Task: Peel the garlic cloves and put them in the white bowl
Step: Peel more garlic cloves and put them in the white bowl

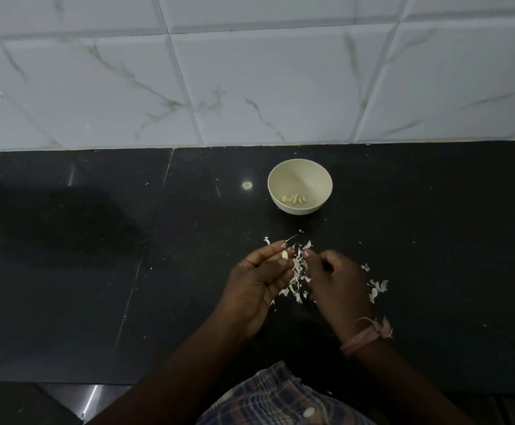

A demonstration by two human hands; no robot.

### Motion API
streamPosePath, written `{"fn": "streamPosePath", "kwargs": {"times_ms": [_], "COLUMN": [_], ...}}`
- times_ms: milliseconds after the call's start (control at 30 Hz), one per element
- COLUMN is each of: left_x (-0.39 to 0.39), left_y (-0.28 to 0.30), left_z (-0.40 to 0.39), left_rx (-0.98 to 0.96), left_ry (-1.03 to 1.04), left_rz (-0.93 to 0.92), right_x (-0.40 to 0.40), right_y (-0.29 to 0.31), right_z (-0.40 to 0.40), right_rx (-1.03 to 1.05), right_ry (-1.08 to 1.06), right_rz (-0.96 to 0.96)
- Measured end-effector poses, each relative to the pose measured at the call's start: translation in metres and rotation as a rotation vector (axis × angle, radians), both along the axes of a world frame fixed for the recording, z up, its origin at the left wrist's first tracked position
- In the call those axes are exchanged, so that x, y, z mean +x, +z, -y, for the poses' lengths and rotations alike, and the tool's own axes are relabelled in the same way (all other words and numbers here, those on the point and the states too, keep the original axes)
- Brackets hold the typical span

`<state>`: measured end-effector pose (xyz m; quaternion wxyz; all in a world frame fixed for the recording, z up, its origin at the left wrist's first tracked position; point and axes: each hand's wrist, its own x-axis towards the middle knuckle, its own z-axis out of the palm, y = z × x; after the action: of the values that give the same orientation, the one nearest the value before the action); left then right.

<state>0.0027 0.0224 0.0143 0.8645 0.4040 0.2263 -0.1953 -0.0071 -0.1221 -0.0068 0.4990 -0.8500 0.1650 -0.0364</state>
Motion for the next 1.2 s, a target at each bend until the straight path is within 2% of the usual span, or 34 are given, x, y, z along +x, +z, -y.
{"fn": "streamPosePath", "kwargs": {"times_ms": [233, 400, 633, 967, 1200], "left_x": [0.001, 0.002, 0.004, 0.002, 0.007], "left_y": [-0.003, -0.005, -0.007, -0.009, -0.001], "left_z": [0.002, 0.002, 0.005, 0.001, -0.003], "left_rx": [-0.031, 0.003, 0.041, 0.454, 0.676], "left_ry": [0.037, 0.043, 0.067, -0.112, -0.222], "left_rz": [-0.033, -0.016, 0.076, 0.323, 0.405], "right_x": [-0.001, 0.001, 0.004, 0.008, 0.013], "right_y": [-0.006, 0.006, 0.019, 0.016, 0.015], "right_z": [0.003, 0.001, -0.015, -0.015, -0.007], "right_rx": [-0.038, -0.001, 0.304, 0.301, 0.286], "right_ry": [0.096, 0.019, -0.008, 0.014, 0.065], "right_rz": [0.042, 0.128, 0.124, 0.102, 0.015]}}
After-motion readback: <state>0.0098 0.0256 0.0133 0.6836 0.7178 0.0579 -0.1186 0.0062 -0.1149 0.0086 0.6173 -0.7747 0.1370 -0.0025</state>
